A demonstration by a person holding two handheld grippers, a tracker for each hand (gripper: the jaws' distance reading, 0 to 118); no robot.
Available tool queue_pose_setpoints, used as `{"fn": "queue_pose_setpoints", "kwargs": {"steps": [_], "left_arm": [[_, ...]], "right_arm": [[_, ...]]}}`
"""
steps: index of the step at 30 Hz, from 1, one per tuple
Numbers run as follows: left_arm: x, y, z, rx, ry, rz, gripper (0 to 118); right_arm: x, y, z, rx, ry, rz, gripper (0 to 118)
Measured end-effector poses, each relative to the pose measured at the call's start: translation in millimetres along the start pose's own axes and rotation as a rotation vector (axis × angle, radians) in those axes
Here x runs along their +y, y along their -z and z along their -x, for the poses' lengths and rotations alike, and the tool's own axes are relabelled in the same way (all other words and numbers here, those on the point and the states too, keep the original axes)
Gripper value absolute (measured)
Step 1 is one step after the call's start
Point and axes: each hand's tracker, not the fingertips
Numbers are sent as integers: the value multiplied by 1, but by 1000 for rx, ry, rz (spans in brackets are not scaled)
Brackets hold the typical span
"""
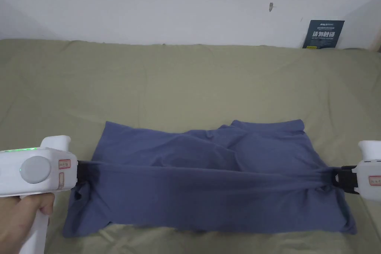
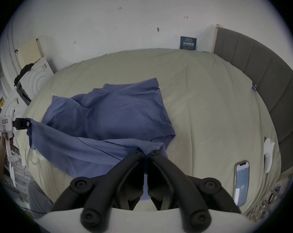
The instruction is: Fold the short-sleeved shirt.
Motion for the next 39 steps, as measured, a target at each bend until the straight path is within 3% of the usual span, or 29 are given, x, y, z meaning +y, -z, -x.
{"fn": "queue_pose_setpoints", "kwargs": {"steps": [2,3,5,6,7,8,12,15,16,17,18,19,21,24,27,28,29,30,31,32,33,34,35,39], "left_arm": [[2,13,-3,6,11,21,2],[3,20,-4,2,17,30,20],[4,31,-4,-24,27,48,44],[4,36,-4,-13,32,74,60],[3,41,-4,3,28,95,111],[-2,39,-3,22,29,86,118],[-40,20,2,22,75,90,115],[-78,-7,4,59,116,95,110],[-78,-20,13,57,104,80,99],[-88,-29,18,58,82,62,78],[-98,-37,21,47,38,46,42],[-106,-42,25,43,8,33,0],[-117,-51,33,69,-37,0,0],[-123,-55,36,-20,-106,38,0],[-117,-51,36,-7,-101,27,0],[-113,-46,42,-20,-111,20,6],[-107,-42,44,-29,-115,13,36],[-101,-39,45,-41,-114,6,90],[-94,-34,46,-23,-110,13,118],[-89,-23,45,-21,-100,61,114],[-88,-18,45,-55,-175,28,114],[-95,-15,41,-18,-90,-43,114],[-104,-7,35,-15,-88,85,114],[-95,16,15,40,-82,148,109]], "right_arm": [[1,17,-3,-6,-6,43,11],[1,25,-4,-12,0,60,35],[0,35,-7,-35,41,89,61],[-2,40,-11,-71,70,109,75],[-5,41,-13,-69,87,121,117],[-14,35,-15,-56,127,84,118],[-47,12,-23,-49,127,91,118],[-81,-11,-9,-24,131,98,118],[-92,-18,-6,-3,149,79,113],[-104,-25,-3,19,157,67,97],[-114,-34,3,24,169,46,62],[-122,-40,8,24,175,29,0],[-138,-49,19,3,173,-25,0],[-149,-57,25,36,172,-26,0],[-148,-59,27,41,175,-36,0],[-146,-60,27,44,170,-33,0],[-143,-59,27,45,157,-32,0],[-143,-55,26,41,149,-30,0],[-141,-53,25,43,140,-24,0],[-139,-51,23,47,133,-19,0],[-137,-48,23,45,128,-18,0],[-142,-53,25,-14,173,-31,0],[-142,-52,26,-4,163,-26,0],[-137,-43,34,-9,153,0,0]]}}
